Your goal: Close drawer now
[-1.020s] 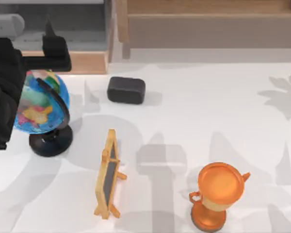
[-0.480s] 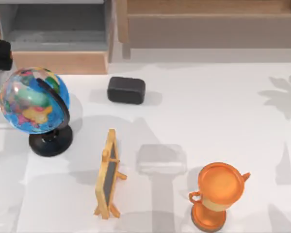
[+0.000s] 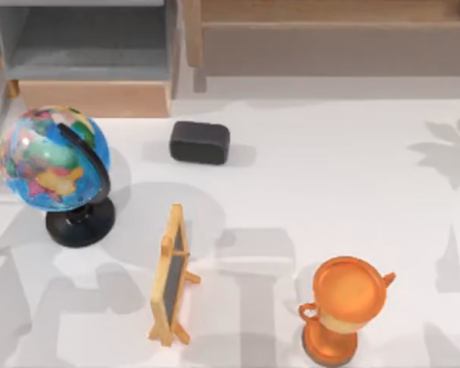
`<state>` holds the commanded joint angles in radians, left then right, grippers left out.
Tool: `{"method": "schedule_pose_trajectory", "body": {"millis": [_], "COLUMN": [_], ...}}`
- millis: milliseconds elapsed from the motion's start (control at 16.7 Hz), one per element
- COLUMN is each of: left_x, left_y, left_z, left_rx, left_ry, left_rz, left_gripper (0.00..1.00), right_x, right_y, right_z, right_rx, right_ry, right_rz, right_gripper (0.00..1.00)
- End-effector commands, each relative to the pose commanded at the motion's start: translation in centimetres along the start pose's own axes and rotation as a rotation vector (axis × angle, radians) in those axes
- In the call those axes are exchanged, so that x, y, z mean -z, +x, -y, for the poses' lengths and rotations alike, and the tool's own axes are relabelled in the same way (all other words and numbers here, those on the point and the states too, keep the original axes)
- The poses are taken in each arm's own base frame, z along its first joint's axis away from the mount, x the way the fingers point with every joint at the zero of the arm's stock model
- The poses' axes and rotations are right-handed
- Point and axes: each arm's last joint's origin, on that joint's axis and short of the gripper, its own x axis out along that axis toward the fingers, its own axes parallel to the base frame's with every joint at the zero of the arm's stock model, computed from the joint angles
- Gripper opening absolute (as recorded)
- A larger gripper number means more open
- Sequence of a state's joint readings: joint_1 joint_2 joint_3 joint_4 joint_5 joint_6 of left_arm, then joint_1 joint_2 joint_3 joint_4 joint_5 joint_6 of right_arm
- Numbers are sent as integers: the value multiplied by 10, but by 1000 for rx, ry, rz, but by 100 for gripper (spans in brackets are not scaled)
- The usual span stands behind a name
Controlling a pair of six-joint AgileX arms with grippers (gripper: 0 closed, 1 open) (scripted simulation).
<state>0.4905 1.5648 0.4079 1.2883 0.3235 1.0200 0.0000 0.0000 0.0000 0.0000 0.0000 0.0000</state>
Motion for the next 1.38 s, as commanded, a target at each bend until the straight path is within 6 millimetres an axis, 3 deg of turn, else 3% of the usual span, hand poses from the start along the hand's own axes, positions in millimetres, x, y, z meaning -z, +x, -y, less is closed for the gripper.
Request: {"method": "schedule_pose_trajectory", "body": {"millis": [300, 540, 1020, 1380], "left_x": [59, 82, 86, 85], "left_y": [-14, -17, -16, 8], "left_z": [11, 33, 41, 46], "left_rx": [78, 156, 181, 180], "left_ry": [345, 482, 509, 511], "left_rz": [47, 131, 164, 163], "left_gripper": [100, 100, 100, 100], "right_x": [0, 0, 0, 0], "right_y": [0, 0, 0, 0], "right_z": [0, 0, 0, 0], "right_rx": [0, 0, 0, 0], "right_ry": [0, 0, 0, 0], "right_rz": [0, 0, 0, 0], "right_gripper": [100, 100, 100, 100]}}
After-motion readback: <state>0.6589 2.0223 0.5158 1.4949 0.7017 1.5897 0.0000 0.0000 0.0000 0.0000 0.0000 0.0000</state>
